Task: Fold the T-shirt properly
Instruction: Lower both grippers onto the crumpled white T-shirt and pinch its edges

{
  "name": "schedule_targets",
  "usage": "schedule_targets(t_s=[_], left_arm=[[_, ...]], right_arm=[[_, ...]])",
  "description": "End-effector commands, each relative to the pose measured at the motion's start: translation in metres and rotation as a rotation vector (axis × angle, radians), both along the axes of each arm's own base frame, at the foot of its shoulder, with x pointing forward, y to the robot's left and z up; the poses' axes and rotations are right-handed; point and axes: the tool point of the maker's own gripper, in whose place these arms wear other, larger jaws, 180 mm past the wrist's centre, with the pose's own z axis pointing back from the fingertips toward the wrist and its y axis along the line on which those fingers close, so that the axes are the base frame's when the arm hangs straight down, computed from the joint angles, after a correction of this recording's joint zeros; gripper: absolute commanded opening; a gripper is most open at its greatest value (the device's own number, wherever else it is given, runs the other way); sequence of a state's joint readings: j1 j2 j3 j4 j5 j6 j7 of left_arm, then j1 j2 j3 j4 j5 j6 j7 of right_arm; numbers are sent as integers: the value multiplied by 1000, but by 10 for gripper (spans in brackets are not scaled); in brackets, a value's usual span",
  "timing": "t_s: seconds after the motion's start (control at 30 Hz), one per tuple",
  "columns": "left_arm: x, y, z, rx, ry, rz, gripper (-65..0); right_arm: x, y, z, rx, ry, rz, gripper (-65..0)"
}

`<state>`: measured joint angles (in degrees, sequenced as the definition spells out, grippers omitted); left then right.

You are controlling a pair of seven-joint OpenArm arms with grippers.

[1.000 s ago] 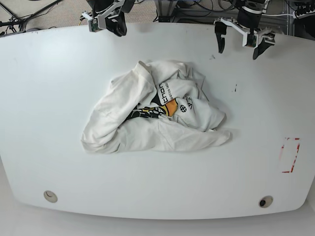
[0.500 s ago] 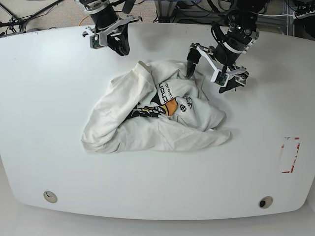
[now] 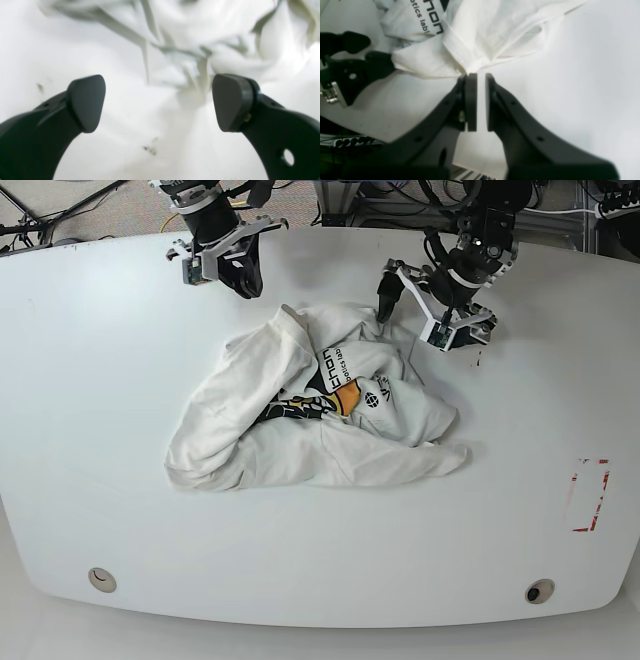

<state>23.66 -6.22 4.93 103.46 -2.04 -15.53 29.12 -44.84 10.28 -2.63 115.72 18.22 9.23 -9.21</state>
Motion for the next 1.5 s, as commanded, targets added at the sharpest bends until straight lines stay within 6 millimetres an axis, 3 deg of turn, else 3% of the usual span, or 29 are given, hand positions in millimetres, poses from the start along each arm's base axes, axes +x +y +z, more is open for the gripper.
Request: schedule_targets(t_s=[0.0, 0.27, 0.53, 0.73, 0.8, 0.87, 0.97, 1.0, 1.07, 1.2, 1.47], left_arm=[[4, -1, 2, -14, -18, 2, 0], [17, -2, 6, -17, -42, 1, 0], [28, -23, 0, -38, -34, -42, 0], [32, -32, 4, -65, -43, -34, -135], [32, -32, 3, -65, -41, -34, -250], [31, -32, 3, -65, -40, -34, -371], [30, -32, 2, -63, -34, -34, -597], [30, -32, 1, -61, -31, -34, -635], [27, -31, -4, -56, -16, -35, -650], [25, -28, -7, -49, -7, -34, -646], [3, -15, -17, -16, 30, -48, -646]], right_arm=[[1, 1, 10, 13, -33, 3, -601], [5, -6, 11, -4, -44, -6, -601], [33, -23, 14, -40, -87, -38, -595], [49, -32, 11, -85, -40, -27, -595], [58, -32, 14, -83, -44, -25, -588], [62, -30, 15, -56, -35, -26, -542], [71, -32, 20, 5, -24, -43, -409], [73, -36, 22, 20, -25, -56, -379], [81, -40, 28, 56, -38, -75, -322], [91, -44, 27, 124, -35, -101, -281], [113, -62, 11, 247, -1, -171, -270]])
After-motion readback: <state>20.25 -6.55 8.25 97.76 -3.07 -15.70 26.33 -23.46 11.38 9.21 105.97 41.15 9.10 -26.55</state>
